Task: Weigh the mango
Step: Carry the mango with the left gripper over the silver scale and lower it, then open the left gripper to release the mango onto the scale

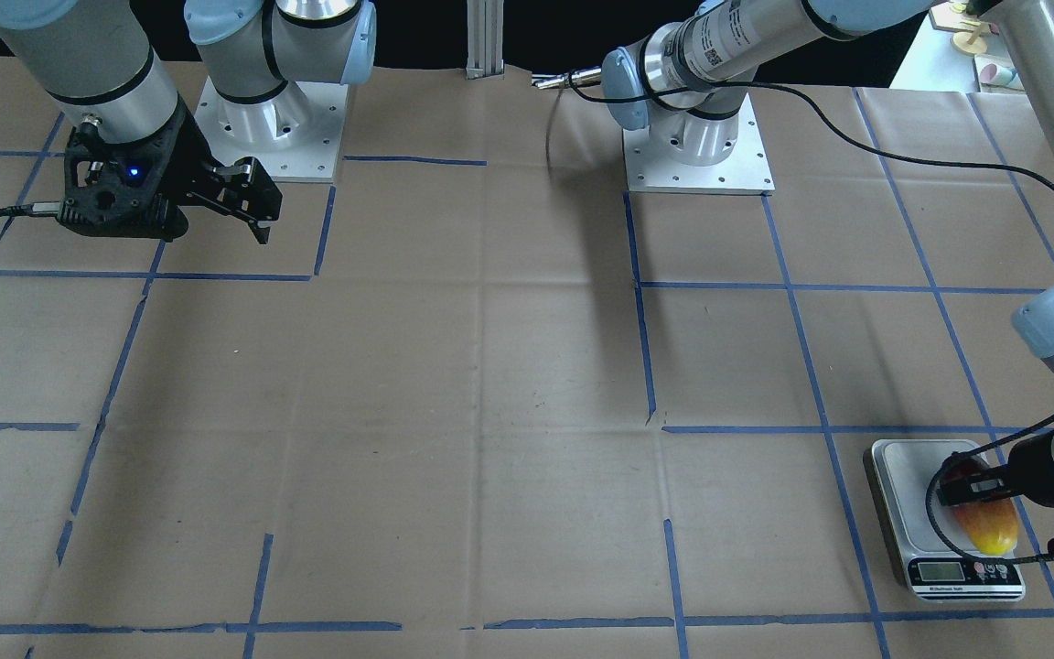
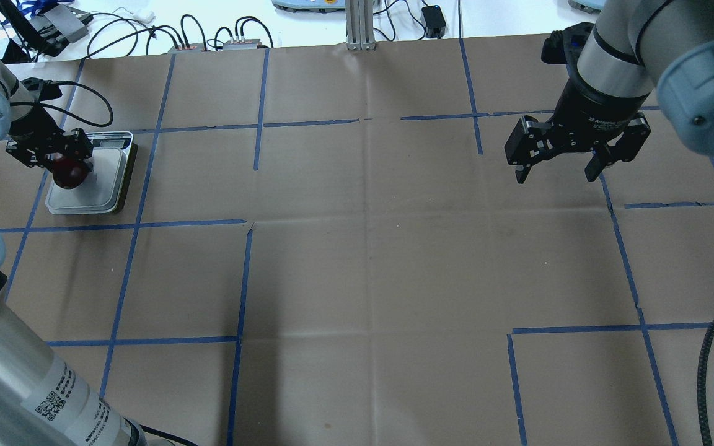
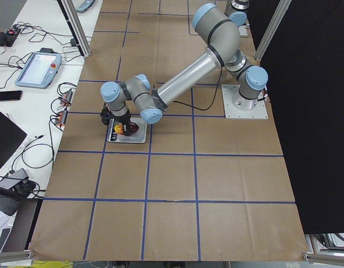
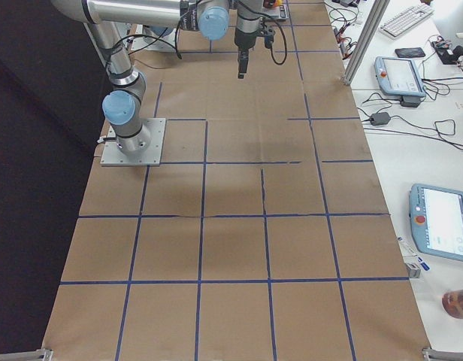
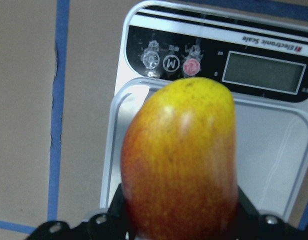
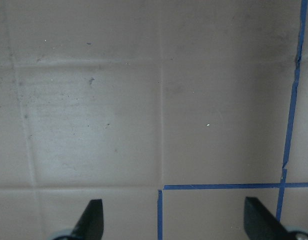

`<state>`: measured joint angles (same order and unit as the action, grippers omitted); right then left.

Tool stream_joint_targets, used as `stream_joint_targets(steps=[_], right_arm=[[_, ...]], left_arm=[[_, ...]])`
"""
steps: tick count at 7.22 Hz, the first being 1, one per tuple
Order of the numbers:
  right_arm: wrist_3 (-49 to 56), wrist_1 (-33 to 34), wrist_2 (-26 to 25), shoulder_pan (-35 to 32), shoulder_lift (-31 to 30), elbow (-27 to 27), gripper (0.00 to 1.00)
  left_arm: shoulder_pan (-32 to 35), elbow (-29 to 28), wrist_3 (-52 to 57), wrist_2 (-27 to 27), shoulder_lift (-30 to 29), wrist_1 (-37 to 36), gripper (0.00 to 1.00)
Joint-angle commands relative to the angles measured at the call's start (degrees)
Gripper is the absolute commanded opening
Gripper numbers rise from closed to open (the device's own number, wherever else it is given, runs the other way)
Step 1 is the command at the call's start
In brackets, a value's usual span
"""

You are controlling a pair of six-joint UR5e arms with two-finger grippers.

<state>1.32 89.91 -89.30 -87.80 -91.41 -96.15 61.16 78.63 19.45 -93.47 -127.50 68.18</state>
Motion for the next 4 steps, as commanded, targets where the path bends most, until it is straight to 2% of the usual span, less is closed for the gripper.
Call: stream_joint_targets(steps=[1,3,4], right_arm=[[0.0,0.0,0.0,0.0,0.0,0.0,1.0],[0.0,0.0,0.0,0.0,0.0,0.0,1.0],[0.0,0.0,0.0,0.0,0.0,0.0,1.0]], left_arm=[[0.63,-0.32,-0.11,-0.13,1.37,-0.06,0.99],[0.71,-0.58,-0.2,-0.05,4.35,0.72,1.0],[1.32,0.02,-0.89,-0.05,7.85,1.86,1.0]])
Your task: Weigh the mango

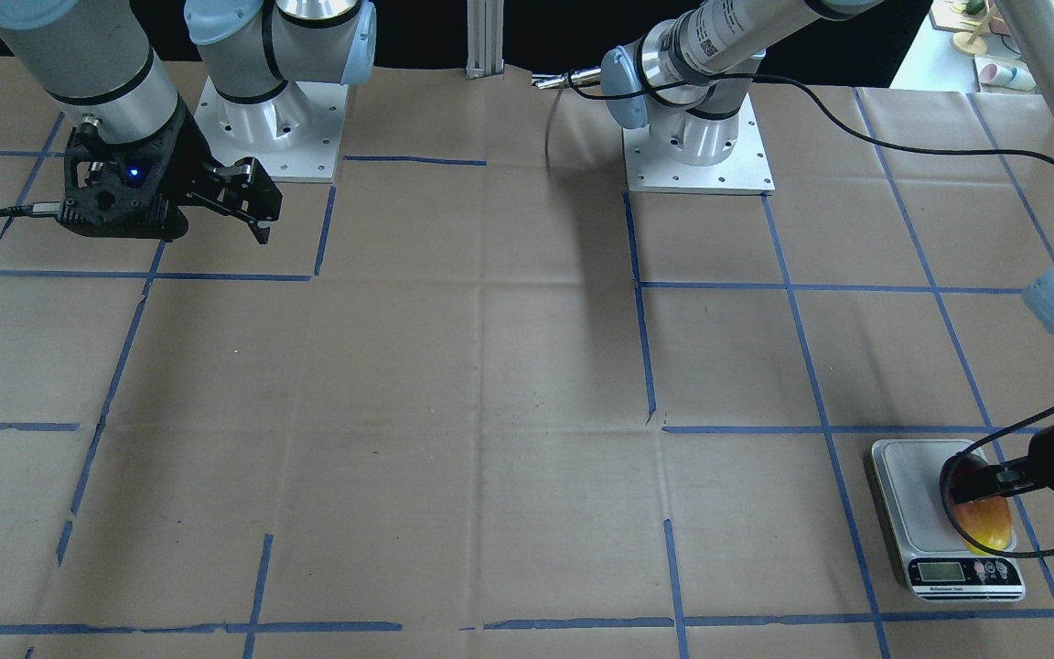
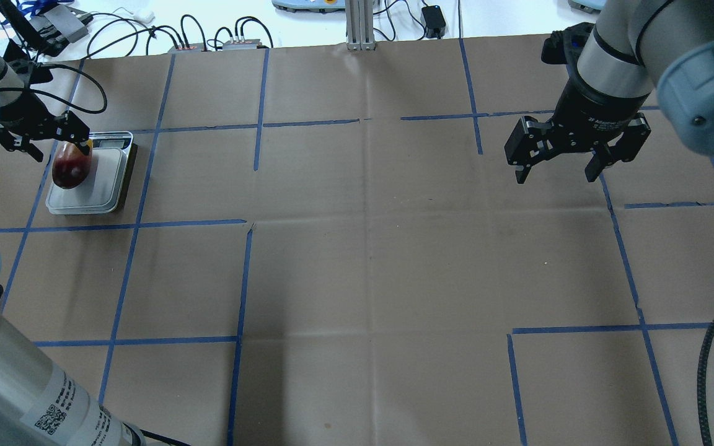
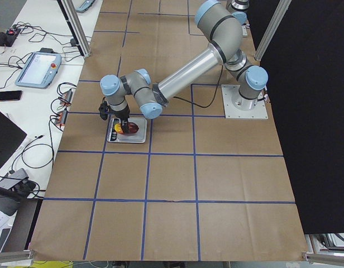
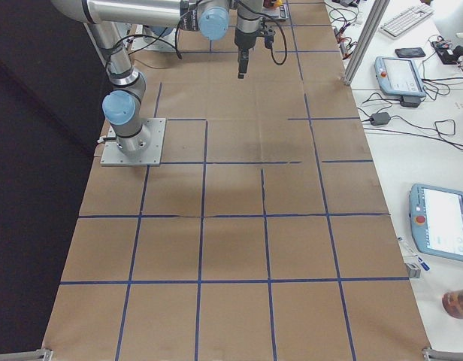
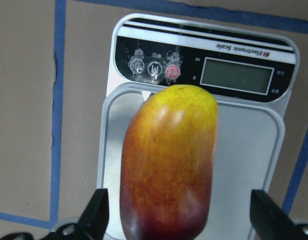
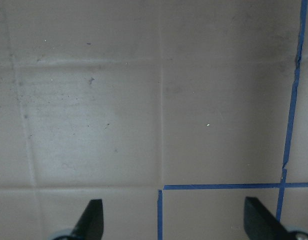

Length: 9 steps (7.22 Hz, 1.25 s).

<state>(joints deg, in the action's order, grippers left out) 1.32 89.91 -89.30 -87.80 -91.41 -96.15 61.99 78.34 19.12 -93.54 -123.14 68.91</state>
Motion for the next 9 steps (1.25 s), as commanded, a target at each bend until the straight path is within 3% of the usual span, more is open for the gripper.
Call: stream_joint_targets(steps=[1,3,6,9], right_arm=[[0.0,0.0,0.0,0.0,0.0,0.0,1.0],[0.0,0.0,0.0,0.0,0.0,0.0,1.0],[0.0,-0.09,0.0,0.0,0.0,0.0,1.0],[0.0,-0.09,0.0,0.0,0.0,0.0,1.0]], left_arm=[[3.11,0.32,-3.01,-0.07,7.96,7.32,1.0],[11.17,0.32,-14.93,0.11,15.0,15.07,1.0],[25.41,0.32,-30.32,1.85,18.99,18.19,1.0],[29.85,2.94,-31.17,2.04,23.63,20.63,0.99]])
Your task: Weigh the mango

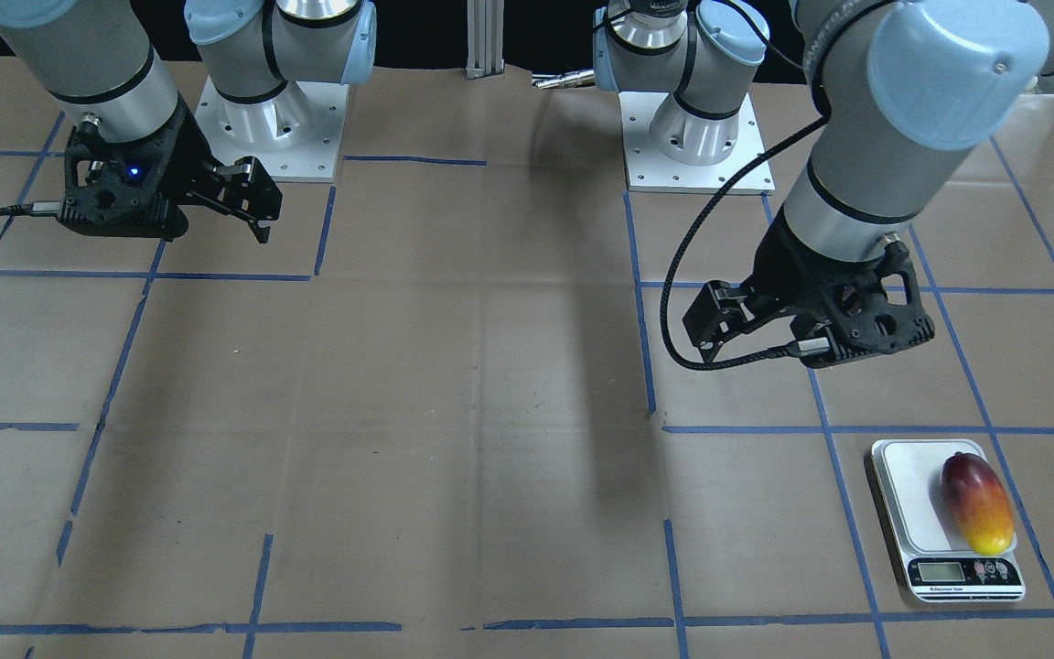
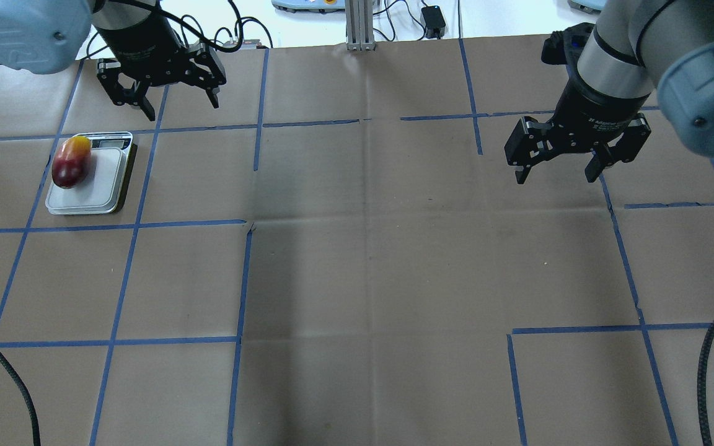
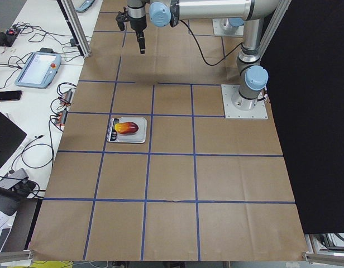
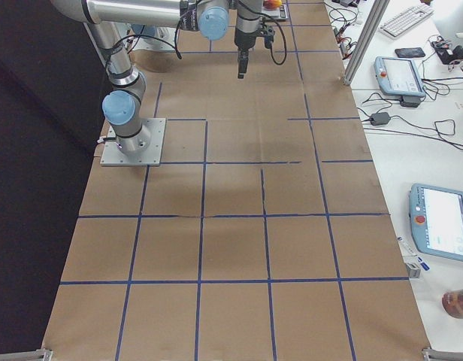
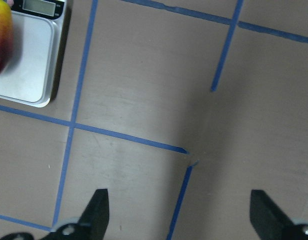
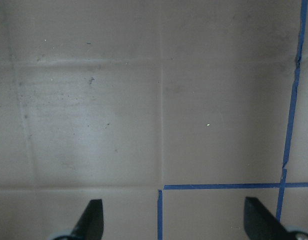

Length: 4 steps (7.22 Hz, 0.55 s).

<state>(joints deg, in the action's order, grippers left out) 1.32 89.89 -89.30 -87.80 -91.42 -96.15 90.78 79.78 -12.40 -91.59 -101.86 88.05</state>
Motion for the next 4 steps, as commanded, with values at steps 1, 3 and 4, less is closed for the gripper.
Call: stream_joint_targets(steps=[1,3,4], right_arm=[[0.0,0.03,0.0,0.0,0.01,0.0,1.0],[0.0,0.03,0.0,0.0,0.01,0.0,1.0],[0.0,0.03,0.0,0.0,-0.08,0.0,1.0]], left_arm=[[1.06,3.69,1.84,0.27,4.8,1.68,1.0],[0.45,5.64,5.87,2.81,5.53,1.6,1.0],[0.01,5.73,7.46,2.9,5.53,1.51,0.99]])
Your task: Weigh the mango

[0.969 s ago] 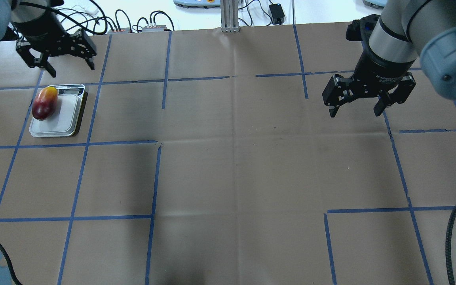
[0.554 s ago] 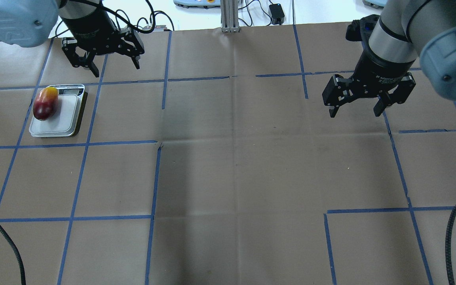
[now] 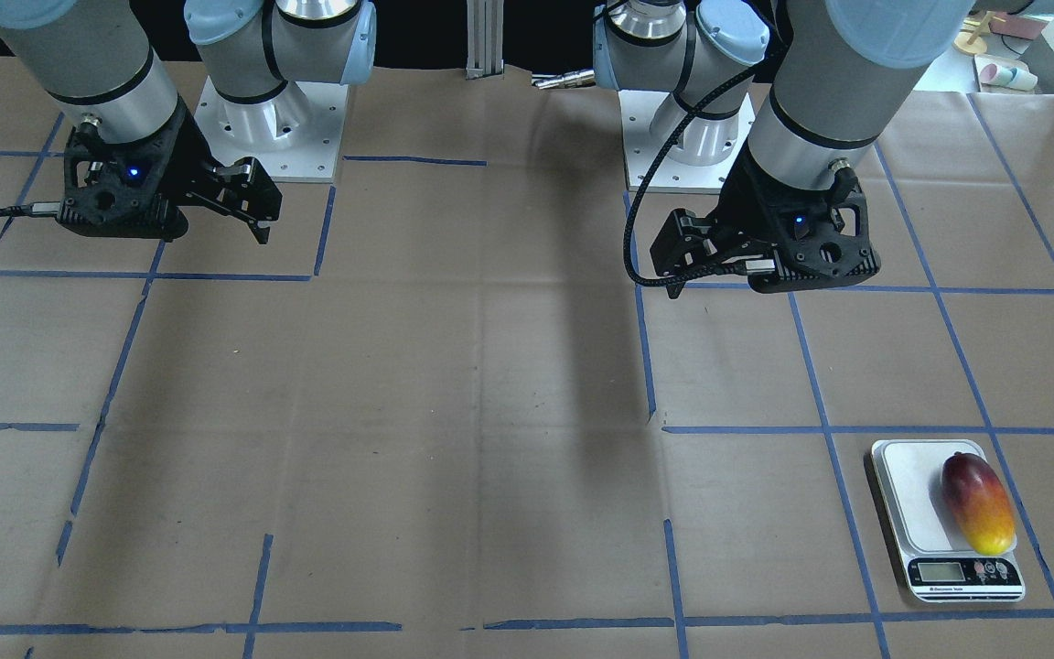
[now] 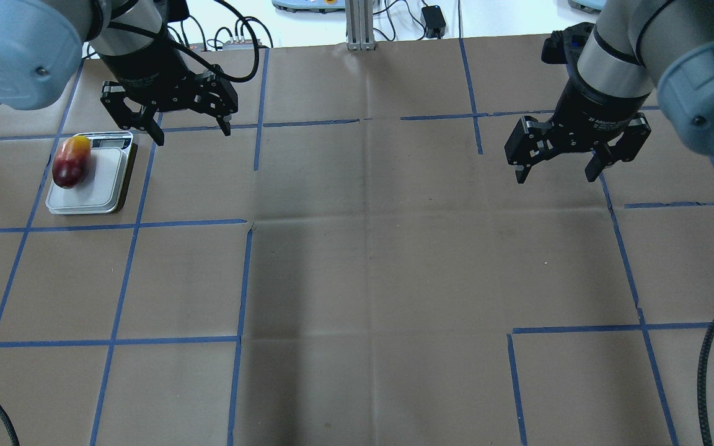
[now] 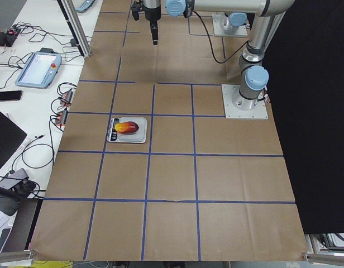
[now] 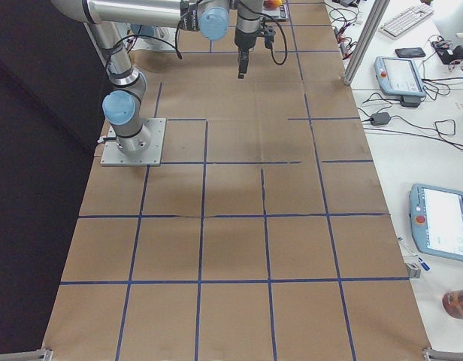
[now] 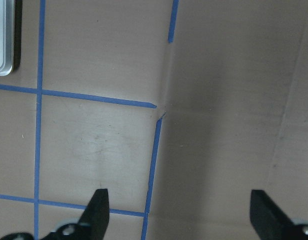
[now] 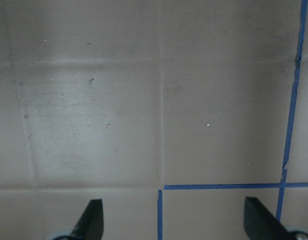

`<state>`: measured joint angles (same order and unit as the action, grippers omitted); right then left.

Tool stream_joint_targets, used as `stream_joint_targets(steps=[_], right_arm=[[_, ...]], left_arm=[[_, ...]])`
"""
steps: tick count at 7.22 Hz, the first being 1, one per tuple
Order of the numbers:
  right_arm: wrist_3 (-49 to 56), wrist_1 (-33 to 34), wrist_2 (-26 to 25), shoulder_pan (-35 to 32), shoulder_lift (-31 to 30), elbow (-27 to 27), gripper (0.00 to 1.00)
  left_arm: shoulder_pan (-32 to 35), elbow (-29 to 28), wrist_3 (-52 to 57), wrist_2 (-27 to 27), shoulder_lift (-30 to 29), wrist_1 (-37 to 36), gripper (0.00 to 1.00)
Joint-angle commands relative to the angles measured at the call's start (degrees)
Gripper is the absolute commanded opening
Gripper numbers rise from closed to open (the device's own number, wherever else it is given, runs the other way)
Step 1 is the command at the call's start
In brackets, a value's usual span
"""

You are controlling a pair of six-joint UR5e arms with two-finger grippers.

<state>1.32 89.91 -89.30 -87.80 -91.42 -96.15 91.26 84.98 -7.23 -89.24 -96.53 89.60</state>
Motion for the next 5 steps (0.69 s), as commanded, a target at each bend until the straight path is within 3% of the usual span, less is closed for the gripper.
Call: stream_joint_targets(steps=[1,5], right_arm=[[0.0,0.0,0.0,0.0,0.02,0.0,1.0],[0.0,0.0,0.0,0.0,0.02,0.0,1.0]], left_arm=[[-0.56,0.53,2.83,0.47,0.11,-0.04,0.99],[-0.56,0.53,2.75,0.12,0.11,-0.22,0.99]])
